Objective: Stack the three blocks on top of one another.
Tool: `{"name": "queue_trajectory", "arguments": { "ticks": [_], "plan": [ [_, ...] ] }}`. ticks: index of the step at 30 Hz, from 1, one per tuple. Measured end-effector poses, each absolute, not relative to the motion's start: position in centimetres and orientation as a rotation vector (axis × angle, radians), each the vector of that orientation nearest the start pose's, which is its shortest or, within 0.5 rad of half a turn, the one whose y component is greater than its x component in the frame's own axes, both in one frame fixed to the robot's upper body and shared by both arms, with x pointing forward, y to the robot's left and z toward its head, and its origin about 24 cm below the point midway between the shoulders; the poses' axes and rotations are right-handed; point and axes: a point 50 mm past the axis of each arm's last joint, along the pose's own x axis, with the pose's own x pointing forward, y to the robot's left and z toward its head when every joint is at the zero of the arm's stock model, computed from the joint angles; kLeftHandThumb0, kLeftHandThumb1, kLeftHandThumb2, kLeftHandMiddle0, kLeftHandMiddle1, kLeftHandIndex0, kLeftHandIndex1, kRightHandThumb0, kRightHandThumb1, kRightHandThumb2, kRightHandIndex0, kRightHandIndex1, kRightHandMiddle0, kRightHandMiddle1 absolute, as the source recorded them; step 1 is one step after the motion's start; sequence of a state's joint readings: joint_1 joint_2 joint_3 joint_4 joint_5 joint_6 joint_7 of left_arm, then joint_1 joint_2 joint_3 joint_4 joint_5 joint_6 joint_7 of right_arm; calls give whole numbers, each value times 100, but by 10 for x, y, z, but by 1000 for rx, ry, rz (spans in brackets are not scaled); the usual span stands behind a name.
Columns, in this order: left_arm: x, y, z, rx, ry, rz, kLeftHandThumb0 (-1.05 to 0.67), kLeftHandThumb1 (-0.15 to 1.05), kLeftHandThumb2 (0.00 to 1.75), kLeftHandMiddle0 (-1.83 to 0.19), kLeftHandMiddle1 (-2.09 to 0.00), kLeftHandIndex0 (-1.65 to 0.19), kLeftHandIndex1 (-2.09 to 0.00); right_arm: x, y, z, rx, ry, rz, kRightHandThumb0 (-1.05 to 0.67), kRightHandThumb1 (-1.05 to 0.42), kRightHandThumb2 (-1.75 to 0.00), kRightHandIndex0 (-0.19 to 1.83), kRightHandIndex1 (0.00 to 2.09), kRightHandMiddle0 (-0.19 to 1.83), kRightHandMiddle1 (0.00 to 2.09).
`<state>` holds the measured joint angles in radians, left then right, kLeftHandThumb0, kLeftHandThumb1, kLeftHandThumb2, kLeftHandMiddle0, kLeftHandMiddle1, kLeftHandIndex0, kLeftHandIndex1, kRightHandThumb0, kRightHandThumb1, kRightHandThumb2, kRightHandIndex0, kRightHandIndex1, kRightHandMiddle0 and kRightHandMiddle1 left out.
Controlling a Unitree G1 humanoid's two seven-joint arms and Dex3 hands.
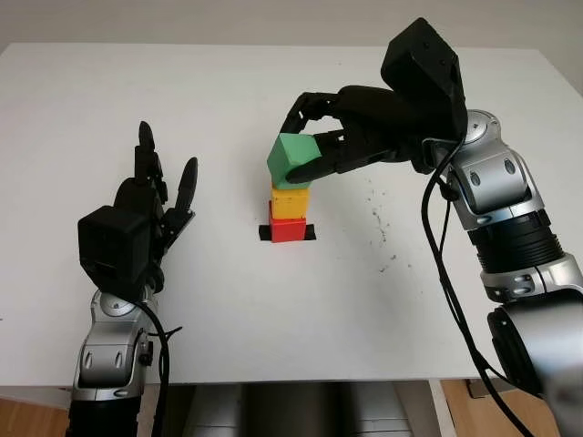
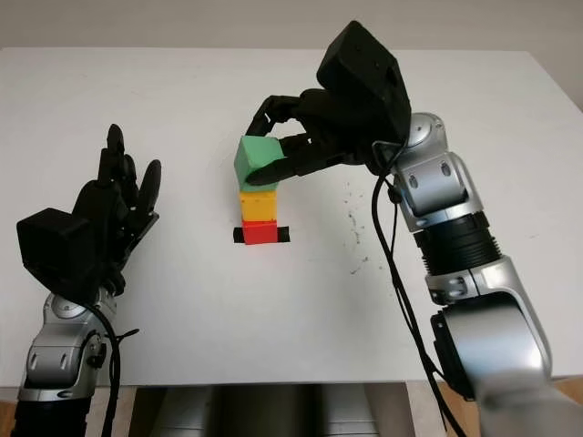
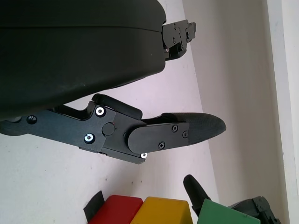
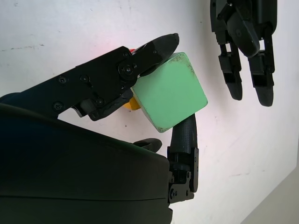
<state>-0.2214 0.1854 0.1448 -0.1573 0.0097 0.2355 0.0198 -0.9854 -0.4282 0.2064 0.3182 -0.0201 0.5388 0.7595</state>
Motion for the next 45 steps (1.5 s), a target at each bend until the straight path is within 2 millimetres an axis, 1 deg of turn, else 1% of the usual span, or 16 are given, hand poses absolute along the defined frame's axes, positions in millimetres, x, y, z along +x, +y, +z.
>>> {"name": "queue_trajectory", "arguments": {
  "ticks": [27,30,34,36,37,39,40,41,45],
  "plan": [
    [286,202,120,169,-143,133,-64,105,50,19,0,19,0,373,-121,222,-618,64,755,-49,-101,-5,35,10,32,177],
    [286,202,120,168,-142,133,-64,105,50,19,0,19,0,373,-121,222,-620,63,748,-49,-101,-5,35,10,29,175],
    [286,202,119,166,-141,130,-64,105,50,19,0,19,0,373,-121,222,-620,62,742,-50,-102,-6,29,7,18,172],
    [286,202,119,165,-141,129,-64,105,50,19,0,19,0,373,-121,222,-616,63,744,-49,-101,-5,25,5,9,167],
    [286,202,119,165,-141,128,-64,105,50,19,0,19,0,373,-121,222,-607,64,747,-49,-100,-5,24,4,1,162],
    [286,202,119,166,-141,128,-65,105,50,19,0,19,0,374,-122,221,-592,67,750,-49,-99,-5,22,3,-6,148],
    [286,202,119,166,-141,128,-65,105,50,19,0,19,0,374,-122,221,-588,69,748,-49,-98,-5,19,2,-8,132],
    [286,202,119,167,-141,128,-65,105,50,19,0,19,0,374,-123,221,-583,72,744,-49,-98,-5,17,2,-9,123],
    [286,202,119,168,-141,122,-64,105,51,19,0,19,0,374,-124,221,-569,88,732,-50,-97,-5,14,2,-7,104]
  ]
}}
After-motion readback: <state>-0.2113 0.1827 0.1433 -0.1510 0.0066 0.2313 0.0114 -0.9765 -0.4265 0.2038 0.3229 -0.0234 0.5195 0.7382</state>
